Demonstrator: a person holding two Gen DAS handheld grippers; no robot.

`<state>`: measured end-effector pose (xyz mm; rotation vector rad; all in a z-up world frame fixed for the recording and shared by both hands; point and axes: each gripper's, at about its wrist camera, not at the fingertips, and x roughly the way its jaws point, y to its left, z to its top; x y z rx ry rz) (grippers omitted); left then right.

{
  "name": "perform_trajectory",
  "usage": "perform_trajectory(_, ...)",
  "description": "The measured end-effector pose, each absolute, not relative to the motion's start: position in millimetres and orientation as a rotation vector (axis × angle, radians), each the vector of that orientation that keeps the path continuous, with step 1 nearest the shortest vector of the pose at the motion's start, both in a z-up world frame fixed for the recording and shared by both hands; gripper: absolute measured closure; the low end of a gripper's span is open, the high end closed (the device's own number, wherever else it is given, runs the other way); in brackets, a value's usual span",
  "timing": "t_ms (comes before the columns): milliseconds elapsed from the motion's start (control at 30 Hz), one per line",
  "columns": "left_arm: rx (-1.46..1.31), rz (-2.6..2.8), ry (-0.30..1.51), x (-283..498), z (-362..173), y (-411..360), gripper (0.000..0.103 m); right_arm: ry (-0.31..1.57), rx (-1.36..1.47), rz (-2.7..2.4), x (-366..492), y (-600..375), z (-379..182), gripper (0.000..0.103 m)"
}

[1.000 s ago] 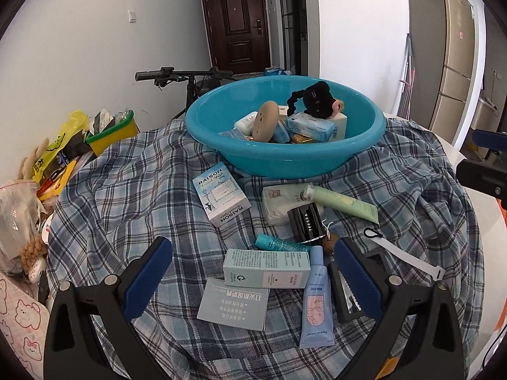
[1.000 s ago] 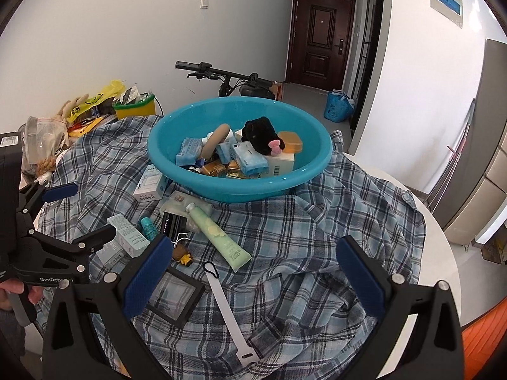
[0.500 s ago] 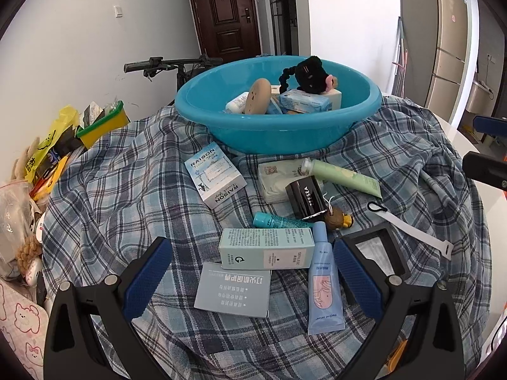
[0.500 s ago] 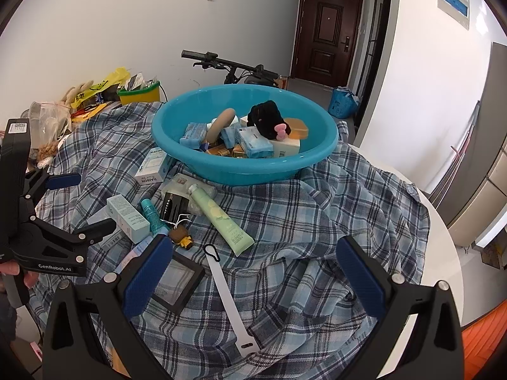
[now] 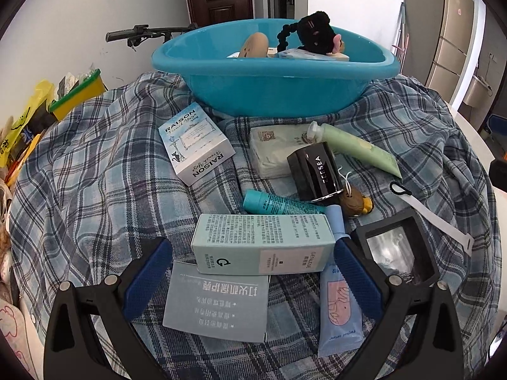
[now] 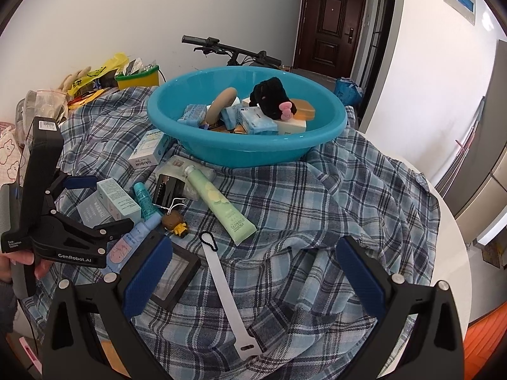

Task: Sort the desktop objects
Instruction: 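Close the left tool on the pale green box, then close the right tool on the black square mirror while the left tool holds the green box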

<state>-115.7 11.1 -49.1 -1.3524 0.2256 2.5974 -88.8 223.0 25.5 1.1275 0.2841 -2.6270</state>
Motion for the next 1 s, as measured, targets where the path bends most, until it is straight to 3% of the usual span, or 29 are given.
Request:
perform_trajectory(167, -1.345, 2.601, 0.218, -121.6, -51.6, 12.2, 0.001, 0.274, 1.144, -2.625, -91.4, 225.5, 21.0, 0.0)
perform_trajectory(300, -1.357, 2.595, 0.226, -123.7, -51.4, 13.2, 0.02, 0.269, 1.15, -2.631, -92.1, 228.7, 20.0, 0.0)
perform_trajectory(1000, -1.198, 2.72, 0.242, -66.1, -11.6, -19.9, 0.021, 0.287, 1.174, -2.536, -76.2, 214.0, 9.3, 0.0)
